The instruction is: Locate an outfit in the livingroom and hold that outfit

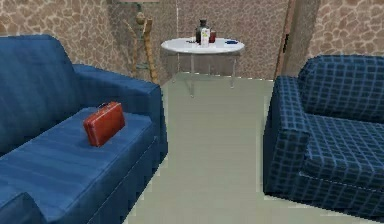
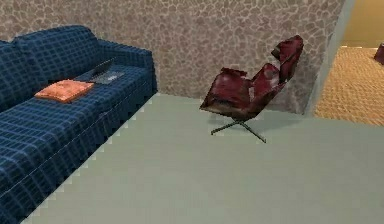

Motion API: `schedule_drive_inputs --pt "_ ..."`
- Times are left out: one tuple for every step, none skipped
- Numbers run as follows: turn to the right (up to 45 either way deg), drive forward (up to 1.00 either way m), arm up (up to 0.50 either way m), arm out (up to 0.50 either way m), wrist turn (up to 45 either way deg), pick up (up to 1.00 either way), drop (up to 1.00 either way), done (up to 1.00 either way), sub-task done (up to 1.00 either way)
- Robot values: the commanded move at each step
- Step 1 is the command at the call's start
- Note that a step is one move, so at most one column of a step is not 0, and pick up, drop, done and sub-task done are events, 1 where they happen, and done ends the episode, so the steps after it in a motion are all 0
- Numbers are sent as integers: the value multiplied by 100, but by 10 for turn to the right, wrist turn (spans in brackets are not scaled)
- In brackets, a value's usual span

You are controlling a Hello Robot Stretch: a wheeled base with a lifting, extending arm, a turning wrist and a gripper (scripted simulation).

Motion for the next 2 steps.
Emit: schedule_drive_inputs --pt "0 30 0 0 0 0 0 0 0" --pt "-450 0 0 0 0 0 0 0 0"
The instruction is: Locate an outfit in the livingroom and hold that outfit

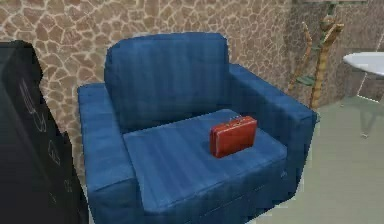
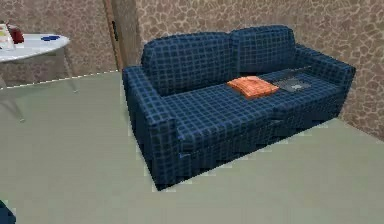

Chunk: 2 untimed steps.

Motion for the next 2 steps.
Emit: schedule_drive_inputs --pt "-450 0 0 0 0 0 0 0 0" --pt "-270 0 0 0 0 0 0 0 0"
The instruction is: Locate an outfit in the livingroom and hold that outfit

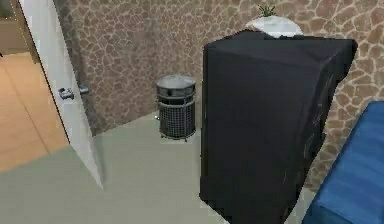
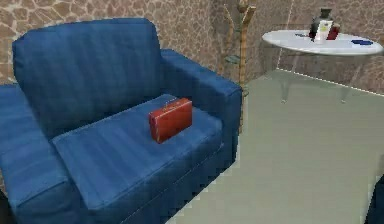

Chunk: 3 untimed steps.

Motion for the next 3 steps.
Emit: schedule_drive_inputs --pt "450 0 0 0 0 0 0 0 0" --pt "450 0 0 0 0 0 0 0 0" --pt "180 0 0 0 0 0 0 0 0"
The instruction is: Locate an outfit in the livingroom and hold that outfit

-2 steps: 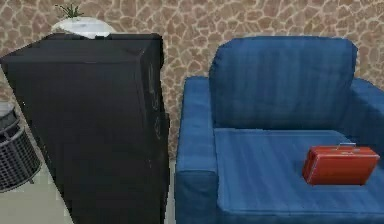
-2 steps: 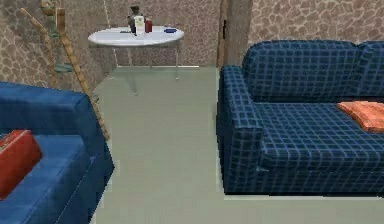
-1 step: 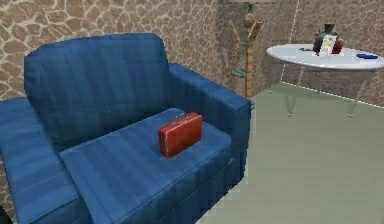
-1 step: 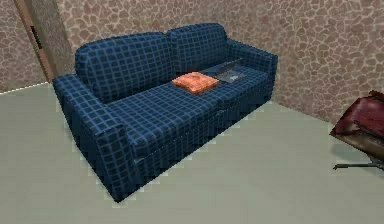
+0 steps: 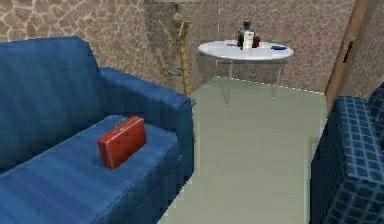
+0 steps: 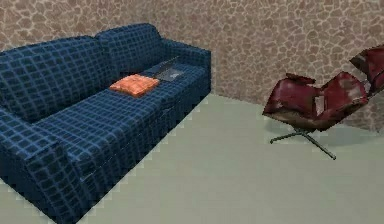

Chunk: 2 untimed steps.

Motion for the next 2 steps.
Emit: schedule_drive_inputs --pt "0 90 0 0 0 0 0 0 0" --pt "-450 0 0 0 0 0 0 0 0"
